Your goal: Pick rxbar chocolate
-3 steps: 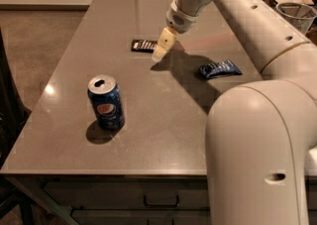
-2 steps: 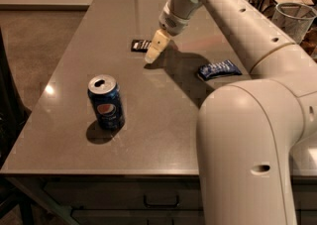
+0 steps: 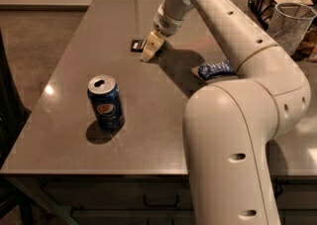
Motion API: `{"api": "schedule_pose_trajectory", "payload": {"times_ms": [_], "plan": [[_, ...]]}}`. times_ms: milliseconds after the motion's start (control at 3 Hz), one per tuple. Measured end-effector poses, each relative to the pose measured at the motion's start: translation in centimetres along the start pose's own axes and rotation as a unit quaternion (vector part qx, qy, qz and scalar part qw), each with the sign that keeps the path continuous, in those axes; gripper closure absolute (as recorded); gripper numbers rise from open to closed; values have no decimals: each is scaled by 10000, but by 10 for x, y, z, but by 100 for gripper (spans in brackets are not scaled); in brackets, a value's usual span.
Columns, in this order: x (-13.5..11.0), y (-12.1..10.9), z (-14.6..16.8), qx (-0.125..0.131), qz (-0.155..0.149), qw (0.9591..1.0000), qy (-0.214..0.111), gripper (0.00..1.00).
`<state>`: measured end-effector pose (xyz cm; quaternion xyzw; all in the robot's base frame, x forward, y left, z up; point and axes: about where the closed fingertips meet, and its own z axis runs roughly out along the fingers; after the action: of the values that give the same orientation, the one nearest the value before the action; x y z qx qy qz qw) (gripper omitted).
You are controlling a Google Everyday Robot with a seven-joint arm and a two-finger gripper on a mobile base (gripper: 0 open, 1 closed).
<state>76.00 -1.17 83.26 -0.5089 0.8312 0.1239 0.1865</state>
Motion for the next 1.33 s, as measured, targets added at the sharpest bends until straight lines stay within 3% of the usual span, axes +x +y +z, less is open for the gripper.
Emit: {"api": "schedule_pose_trajectory", "payload": {"times_ms": [667,1000,1333], "plan": [[-5,0,-11,-1,-1,10000,-2,87],[-6,0,-13,-1,-1,10000,-3,100],[-28,27,-37,-165,-321,9990,-279,100]]}}
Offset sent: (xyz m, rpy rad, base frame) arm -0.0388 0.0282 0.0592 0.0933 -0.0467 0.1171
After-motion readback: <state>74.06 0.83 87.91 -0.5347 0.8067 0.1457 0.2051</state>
